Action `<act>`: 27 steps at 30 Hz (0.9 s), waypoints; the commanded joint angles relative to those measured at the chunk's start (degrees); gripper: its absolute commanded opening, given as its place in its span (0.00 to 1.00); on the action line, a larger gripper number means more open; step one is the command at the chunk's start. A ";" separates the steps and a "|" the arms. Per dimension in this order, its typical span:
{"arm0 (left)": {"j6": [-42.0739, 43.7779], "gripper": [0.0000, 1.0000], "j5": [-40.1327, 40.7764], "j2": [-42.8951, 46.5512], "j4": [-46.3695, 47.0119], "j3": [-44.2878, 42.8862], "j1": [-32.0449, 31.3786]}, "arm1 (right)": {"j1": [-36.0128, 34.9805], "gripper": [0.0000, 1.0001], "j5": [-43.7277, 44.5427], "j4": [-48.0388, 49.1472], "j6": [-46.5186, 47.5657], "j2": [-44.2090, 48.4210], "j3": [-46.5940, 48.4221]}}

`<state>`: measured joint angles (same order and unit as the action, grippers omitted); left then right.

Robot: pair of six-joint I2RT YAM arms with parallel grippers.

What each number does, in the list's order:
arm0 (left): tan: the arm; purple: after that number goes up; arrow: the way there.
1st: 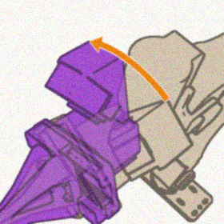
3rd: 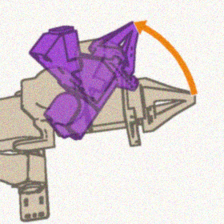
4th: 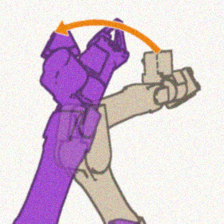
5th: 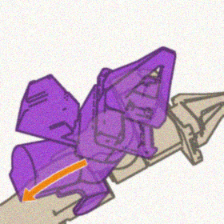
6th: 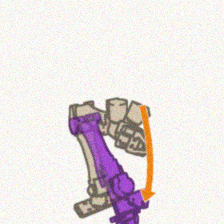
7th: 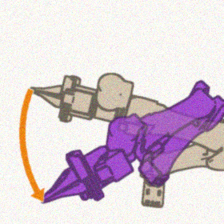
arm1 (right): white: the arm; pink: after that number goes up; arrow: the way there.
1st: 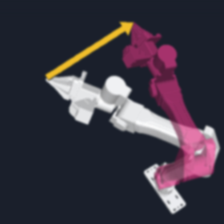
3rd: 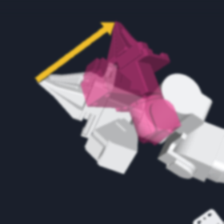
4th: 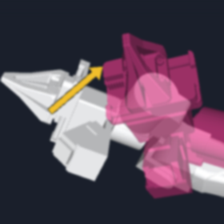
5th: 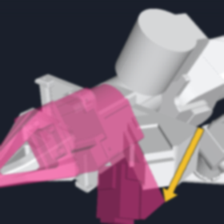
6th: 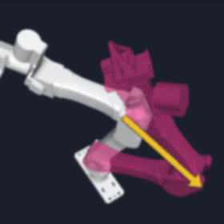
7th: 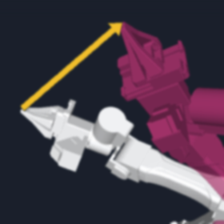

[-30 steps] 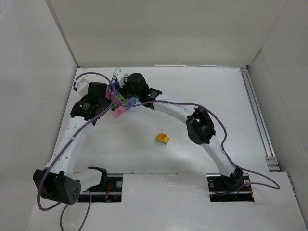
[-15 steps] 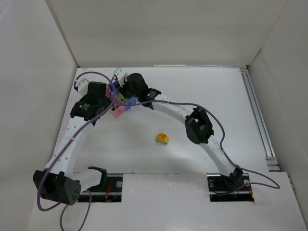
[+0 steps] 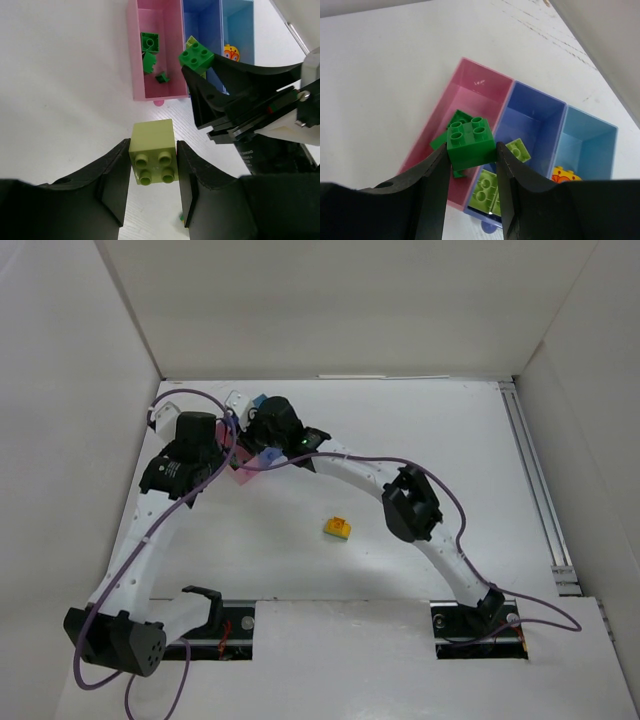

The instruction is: Sort the legos into containers by color

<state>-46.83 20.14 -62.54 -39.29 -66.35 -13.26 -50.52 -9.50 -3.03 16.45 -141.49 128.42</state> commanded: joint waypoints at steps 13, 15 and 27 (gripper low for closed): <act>-0.46 0.13 2.18 2.69 -0.26 -0.10 0.34 | -2.39 0.17 -0.96 1.27 0.78 -0.98 2.71; -0.46 0.13 2.18 2.69 -0.26 -0.10 0.34 | -2.39 0.28 -0.96 1.27 0.78 -1.50 2.71; 0.07 0.14 1.57 3.22 -0.26 -0.10 0.34 | -2.39 0.54 -2.72 1.27 0.78 -1.51 2.19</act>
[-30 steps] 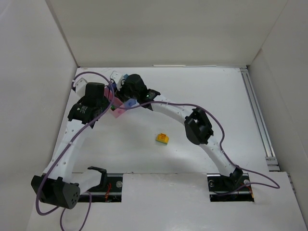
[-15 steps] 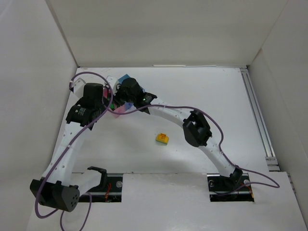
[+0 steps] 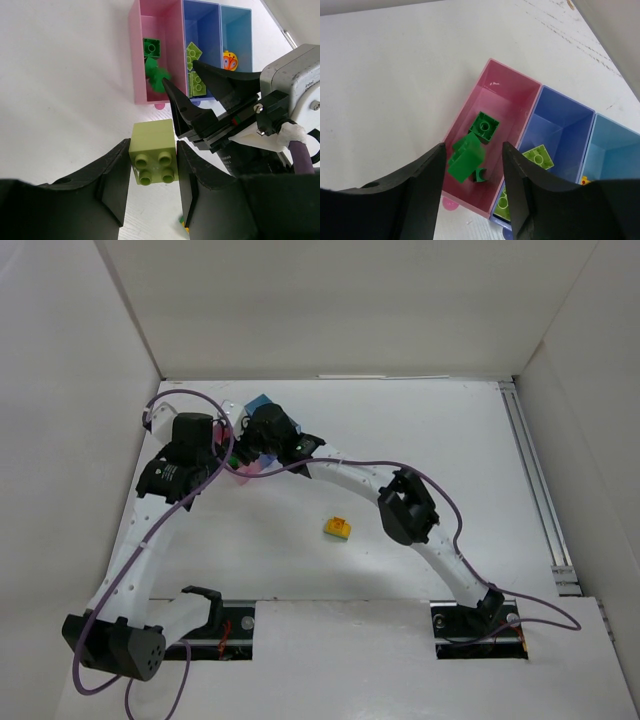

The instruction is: Sort the legos into containers by color

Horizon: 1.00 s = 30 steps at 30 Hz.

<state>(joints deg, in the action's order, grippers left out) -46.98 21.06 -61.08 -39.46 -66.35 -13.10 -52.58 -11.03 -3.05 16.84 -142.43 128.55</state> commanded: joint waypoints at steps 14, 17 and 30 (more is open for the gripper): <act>1.28 0.14 -2.24 4.21 -0.09 -1.15 0.18 | -0.33 0.66 -0.66 7.78 5.12 11.81 -15.55; 2.42 0.14 -4.35 5.35 0.61 -1.15 0.18 | 1.33 0.67 -2.32 13.23 6.98 19.37 -23.94; 17.00 0.13 -48.53 2.73 21.52 2.53 0.18 | 12.76 0.78 -37.04 32.21 5.75 53.27 -67.89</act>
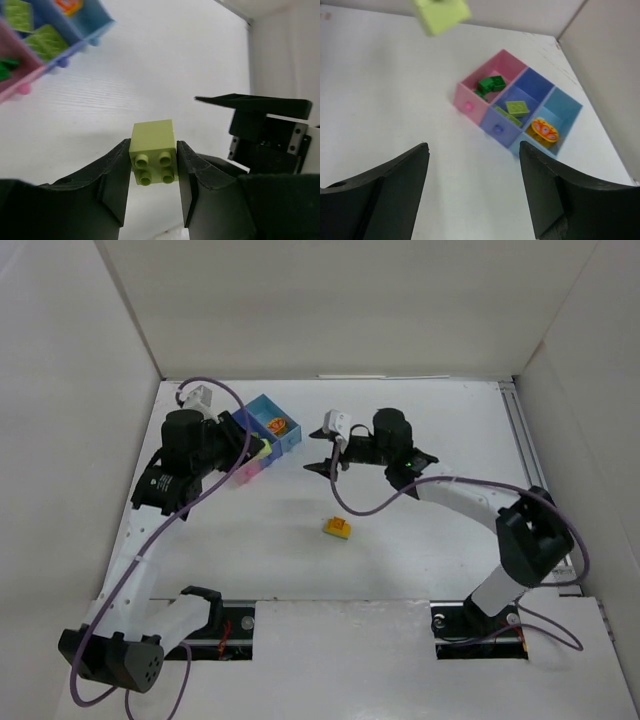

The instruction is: Sort the legos into containers by color

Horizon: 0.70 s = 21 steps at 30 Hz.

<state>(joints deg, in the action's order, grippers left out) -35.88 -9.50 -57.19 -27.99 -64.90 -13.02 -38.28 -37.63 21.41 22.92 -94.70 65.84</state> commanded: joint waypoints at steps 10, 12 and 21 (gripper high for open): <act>6.43 0.12 -29.09 -3.28 18.85 1.10 -7.02 | -3.99 0.82 4.31 9.09 -2.34 21.73 -14.87; 6.43 0.09 -30.22 -3.28 19.37 1.10 -7.02 | -4.52 0.82 5.90 9.09 -2.35 22.27 -15.39; 5.91 0.08 -31.89 -3.28 20.60 2.15 -8.25 | -4.52 0.81 3.27 9.09 -2.88 19.82 -11.54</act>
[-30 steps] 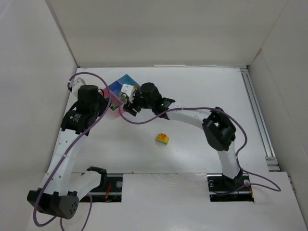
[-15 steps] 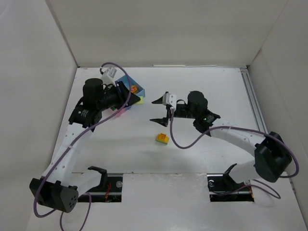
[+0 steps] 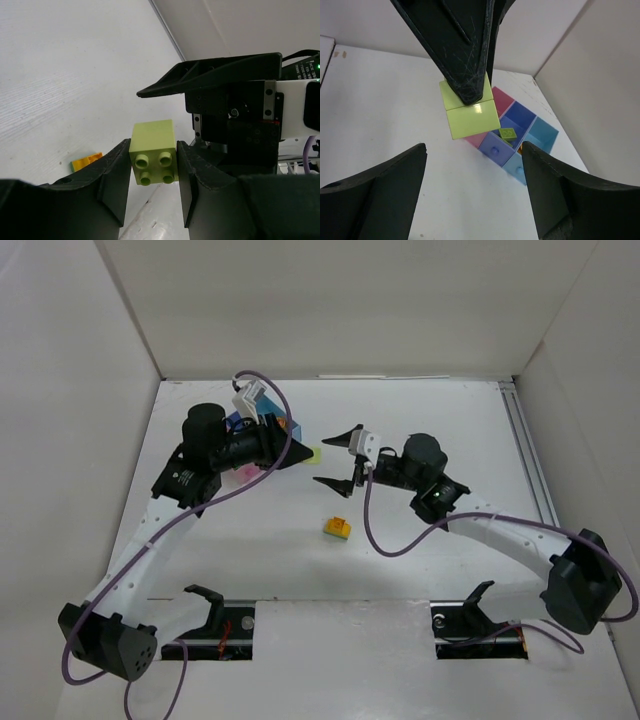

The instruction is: Sort the legos into containers by color

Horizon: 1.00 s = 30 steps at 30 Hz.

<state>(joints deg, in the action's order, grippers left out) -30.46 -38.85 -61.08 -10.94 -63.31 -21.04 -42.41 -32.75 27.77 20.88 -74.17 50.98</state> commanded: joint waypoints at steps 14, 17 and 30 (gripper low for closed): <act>1.10 0.05 -3.07 1.75 3.56 1.61 -0.23 | -2.06 0.48 -7.85 3.26 0.47 -2.90 6.50; 1.10 0.04 -3.07 2.28 3.56 1.61 -0.23 | -2.06 0.30 -8.47 3.26 0.47 -2.91 6.50; 1.63 0.00 0.09 3.34 0.30 0.38 3.28 | 0.22 0.00 3.92 -10.10 5.92 0.69 3.78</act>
<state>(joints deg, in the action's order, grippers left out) -29.87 -39.90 -60.16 -12.23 -61.60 -20.45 -44.01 -34.28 23.79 24.93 -75.99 54.96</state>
